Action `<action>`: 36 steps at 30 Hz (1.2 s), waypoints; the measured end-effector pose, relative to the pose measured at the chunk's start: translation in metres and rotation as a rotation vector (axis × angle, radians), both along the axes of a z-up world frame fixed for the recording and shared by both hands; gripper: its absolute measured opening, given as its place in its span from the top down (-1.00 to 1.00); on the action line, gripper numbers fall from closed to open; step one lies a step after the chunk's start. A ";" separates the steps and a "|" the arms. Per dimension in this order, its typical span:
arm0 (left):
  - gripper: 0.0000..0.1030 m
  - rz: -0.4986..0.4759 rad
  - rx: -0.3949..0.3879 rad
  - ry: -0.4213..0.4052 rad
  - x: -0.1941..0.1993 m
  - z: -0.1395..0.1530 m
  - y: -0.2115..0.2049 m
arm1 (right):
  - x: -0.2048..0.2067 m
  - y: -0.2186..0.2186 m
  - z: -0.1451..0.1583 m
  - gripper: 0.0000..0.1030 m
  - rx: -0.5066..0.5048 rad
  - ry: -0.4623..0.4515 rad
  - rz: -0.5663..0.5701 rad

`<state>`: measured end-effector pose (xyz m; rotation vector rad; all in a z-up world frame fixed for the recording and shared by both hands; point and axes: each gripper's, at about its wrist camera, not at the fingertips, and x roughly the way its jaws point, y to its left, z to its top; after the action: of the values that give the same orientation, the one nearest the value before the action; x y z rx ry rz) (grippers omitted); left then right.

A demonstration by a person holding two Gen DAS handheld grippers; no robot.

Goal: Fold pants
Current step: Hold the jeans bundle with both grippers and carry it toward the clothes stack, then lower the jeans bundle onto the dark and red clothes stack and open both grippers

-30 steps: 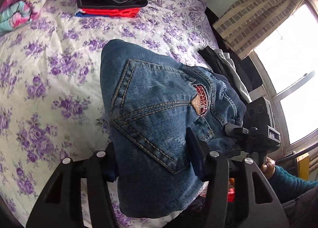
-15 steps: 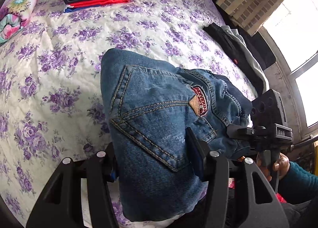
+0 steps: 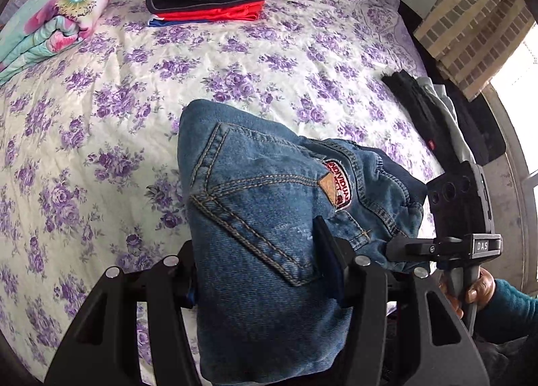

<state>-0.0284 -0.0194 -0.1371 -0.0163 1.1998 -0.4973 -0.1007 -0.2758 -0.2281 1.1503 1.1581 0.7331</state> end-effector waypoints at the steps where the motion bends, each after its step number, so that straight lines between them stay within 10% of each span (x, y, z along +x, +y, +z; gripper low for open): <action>1: -0.04 0.020 0.001 0.004 0.001 0.001 -0.001 | 0.004 -0.002 0.001 -0.04 0.001 0.001 0.017; 6: -0.06 0.089 -0.002 0.104 0.006 -0.028 0.009 | 0.020 0.000 -0.016 0.04 0.008 0.078 0.101; 13: -0.34 0.036 -0.190 0.193 0.000 -0.071 0.047 | 0.010 0.012 -0.030 -0.60 0.084 0.143 0.093; 19: -0.26 0.017 -0.351 0.253 0.015 -0.093 0.052 | -0.007 0.000 -0.040 -0.07 0.116 0.132 -0.041; 29: -0.09 -0.043 -0.417 0.032 0.044 0.004 0.049 | 0.024 -0.001 0.050 -0.01 0.065 -0.108 -0.059; 36: -0.09 -0.062 -0.367 -0.145 0.152 0.097 0.037 | 0.152 -0.005 0.137 0.00 -0.019 -0.307 -0.010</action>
<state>0.1235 0.0176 -0.0398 -0.2542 0.9570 -0.7554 0.0516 -0.2808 -0.0915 0.9867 0.8986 0.8564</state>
